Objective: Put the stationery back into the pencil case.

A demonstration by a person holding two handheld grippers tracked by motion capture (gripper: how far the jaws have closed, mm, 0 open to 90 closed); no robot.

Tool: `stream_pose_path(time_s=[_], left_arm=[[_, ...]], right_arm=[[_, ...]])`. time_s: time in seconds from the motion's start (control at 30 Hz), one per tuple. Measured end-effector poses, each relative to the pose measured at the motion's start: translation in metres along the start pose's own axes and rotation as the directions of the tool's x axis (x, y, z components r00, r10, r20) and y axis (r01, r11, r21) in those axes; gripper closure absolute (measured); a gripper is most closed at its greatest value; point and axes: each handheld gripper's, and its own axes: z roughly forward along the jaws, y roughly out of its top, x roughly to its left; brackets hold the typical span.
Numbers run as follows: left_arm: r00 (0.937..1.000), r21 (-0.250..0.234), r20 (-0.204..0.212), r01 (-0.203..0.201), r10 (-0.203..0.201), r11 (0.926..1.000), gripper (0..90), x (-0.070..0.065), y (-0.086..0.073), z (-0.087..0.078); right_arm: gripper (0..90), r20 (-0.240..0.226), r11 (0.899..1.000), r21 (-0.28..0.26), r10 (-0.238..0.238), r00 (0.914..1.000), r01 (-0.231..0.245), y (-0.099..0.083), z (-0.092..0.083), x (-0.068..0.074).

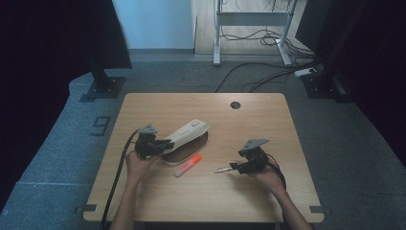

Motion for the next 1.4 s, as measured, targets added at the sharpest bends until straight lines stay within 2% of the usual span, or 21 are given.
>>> stream_pose_path(time_s=[0.13,0.23,0.5,0.6,0.73,0.93,1.2,1.4], left_arm=[[1.0,0.001,0.0,0.0,0.0,1.0,75.0,0.0,0.0,0.0],[1.0,0.002,-0.001,-0.001,0.001,1.0,75.0,-0.001,0.0,0.0],[1.0,0.003,0.001,-0.002,0.002,1.0,75.0,0.0,0.0,0.0],[1.0,0.004,0.003,-0.001,0.001,1.0,74.9,0.0,0.0,0.0],[1.0,0.006,0.004,-0.003,0.003,1.0,74.8,-0.001,0.0,0.0],[1.0,0.007,0.003,-0.003,0.003,1.0,74.8,-0.001,0.0,0.0],[1.0,0.002,-0.004,-0.003,0.003,1.0,75.7,-0.002,0.0,-0.001],[0.9999,-0.002,-0.01,0.001,-0.001,1.0,76.4,-0.002,0.0,-0.001]], right_arm=[[35.7,-0.009,1.0,0.001,-0.009,0.9999,0.009,-0.005,0.0,0.001],[37.9,-0.003,0.999,0.021,-0.027,0.9996,0.027,-0.009,0.002,0.001],[44.5,-0.026,0.998,0.049,-0.033,0.9991,0.034,-0.018,0.006,-0.009],[52.4,-0.041,0.997,0.07,-0.033,0.9986,0.036,-0.019,0.01,-0.009],[60.7,-0.018,0.995,0.064,-0.07,0.9974,0.071,-0.019,0.011,-0.006],[77.3,-0.043,0.995,0.073,-0.071,0.9965,0.074,-0.017,0.011,-0.002],[78.1,-0.034,0.996,0.077,-0.043,0.9985,0.046,-0.015,0.013,0.001],[78.2,-0.033,0.999,0.049,-0.017,0.9993,0.018,-0.011,0.008,-0.001]])
